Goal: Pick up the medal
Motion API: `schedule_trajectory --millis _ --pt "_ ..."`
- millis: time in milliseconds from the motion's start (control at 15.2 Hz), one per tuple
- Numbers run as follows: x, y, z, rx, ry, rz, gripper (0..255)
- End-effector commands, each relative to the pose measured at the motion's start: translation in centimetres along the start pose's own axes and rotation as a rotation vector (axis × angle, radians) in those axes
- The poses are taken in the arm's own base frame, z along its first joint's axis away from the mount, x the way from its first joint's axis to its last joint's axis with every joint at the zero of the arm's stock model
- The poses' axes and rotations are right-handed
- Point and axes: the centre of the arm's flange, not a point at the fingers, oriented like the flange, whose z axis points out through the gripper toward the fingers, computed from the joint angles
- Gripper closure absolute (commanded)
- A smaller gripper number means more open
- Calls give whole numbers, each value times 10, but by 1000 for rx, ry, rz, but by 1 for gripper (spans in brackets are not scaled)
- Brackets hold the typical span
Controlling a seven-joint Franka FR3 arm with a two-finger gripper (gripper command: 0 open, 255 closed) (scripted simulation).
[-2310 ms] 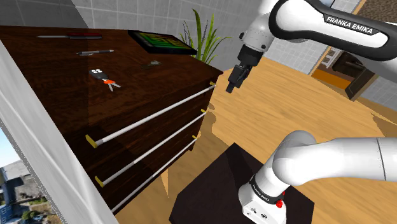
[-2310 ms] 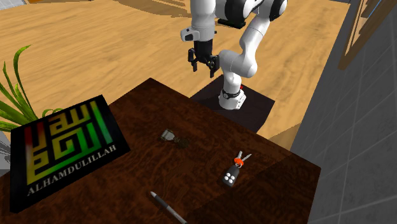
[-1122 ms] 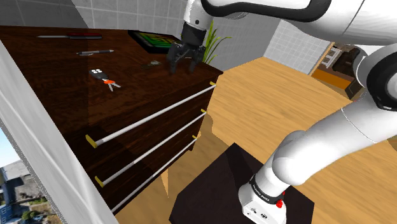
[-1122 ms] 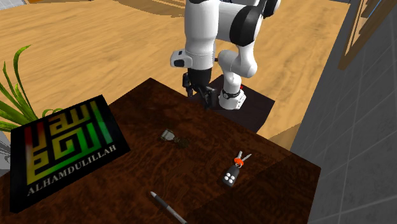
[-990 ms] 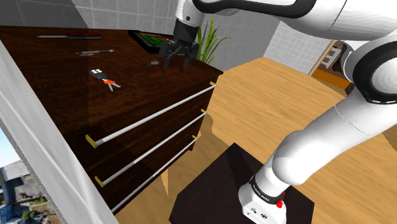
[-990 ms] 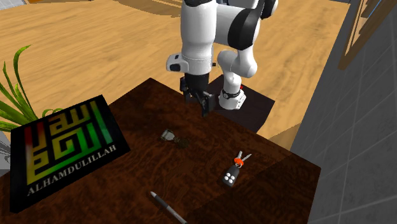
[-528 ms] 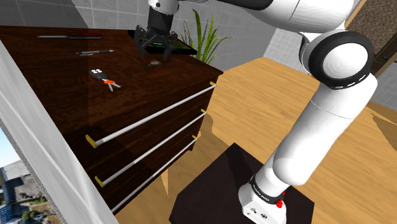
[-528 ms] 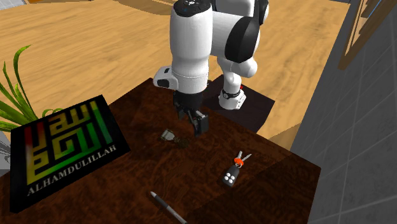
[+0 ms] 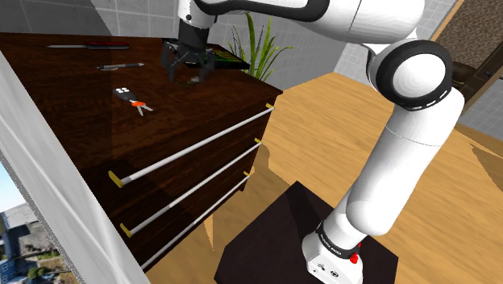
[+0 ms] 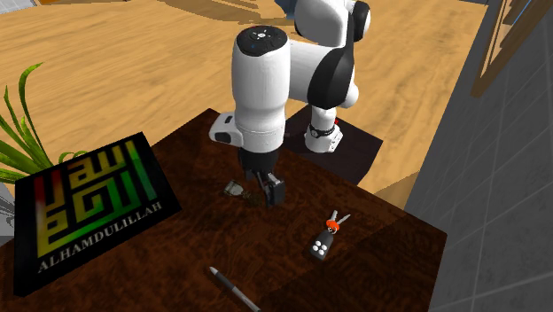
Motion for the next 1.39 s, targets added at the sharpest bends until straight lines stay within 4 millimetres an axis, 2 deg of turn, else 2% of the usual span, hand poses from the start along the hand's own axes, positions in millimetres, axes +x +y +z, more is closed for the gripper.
schedule_trajectory --millis 0,66,132,726,1320 --pt "-1 -1 9 0 0 0 0" --pt "-1 -1 9 0 0 0 0" --pt "-1 -1 9 0 0 0 255" --pt "-1 -1 9 0 0 0 255" --pt "4 -2 -38 0 0 0 255"
